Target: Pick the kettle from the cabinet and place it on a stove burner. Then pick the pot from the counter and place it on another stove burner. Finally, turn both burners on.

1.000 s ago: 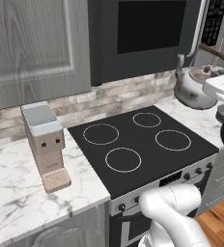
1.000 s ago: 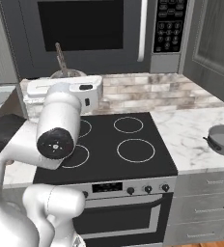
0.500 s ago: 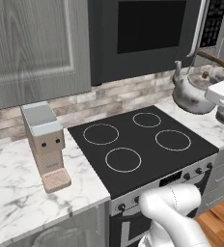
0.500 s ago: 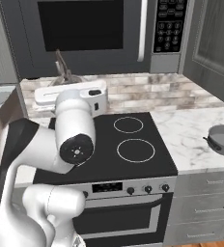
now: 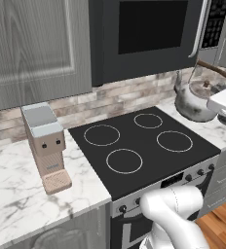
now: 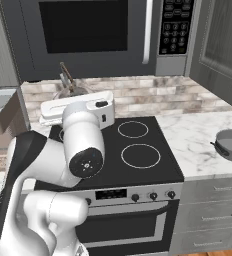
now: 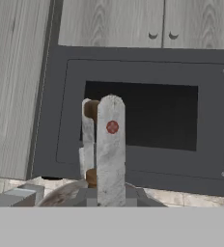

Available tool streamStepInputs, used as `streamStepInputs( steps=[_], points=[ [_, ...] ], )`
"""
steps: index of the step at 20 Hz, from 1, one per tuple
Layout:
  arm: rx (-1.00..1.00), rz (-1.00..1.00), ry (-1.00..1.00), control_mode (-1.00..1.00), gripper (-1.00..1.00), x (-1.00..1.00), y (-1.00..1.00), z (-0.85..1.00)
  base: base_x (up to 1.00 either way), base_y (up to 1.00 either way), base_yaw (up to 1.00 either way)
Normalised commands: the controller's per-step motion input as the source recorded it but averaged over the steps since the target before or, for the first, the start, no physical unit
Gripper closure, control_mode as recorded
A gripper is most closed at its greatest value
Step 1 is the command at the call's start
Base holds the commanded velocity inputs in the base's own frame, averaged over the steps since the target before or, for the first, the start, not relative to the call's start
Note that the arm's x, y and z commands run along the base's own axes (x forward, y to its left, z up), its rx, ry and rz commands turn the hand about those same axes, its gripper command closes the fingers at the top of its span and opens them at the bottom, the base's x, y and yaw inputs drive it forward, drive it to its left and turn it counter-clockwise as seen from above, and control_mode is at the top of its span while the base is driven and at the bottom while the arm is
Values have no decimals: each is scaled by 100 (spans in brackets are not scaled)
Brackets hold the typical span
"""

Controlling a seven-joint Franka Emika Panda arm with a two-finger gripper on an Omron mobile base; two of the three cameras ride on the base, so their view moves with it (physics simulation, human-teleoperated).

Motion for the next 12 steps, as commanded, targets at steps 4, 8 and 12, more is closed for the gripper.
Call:
streamStepInputs(
  steps=[4,8,12],
  points=[
    [-3,0,1,-100,100,4,-9,-18,0,0,0],
    [-4,0,1,-100,100,7,-10,-19,0,0,0],
    [-5,0,2,-100,100,6,-12,-22,0,0,0]
  ],
)
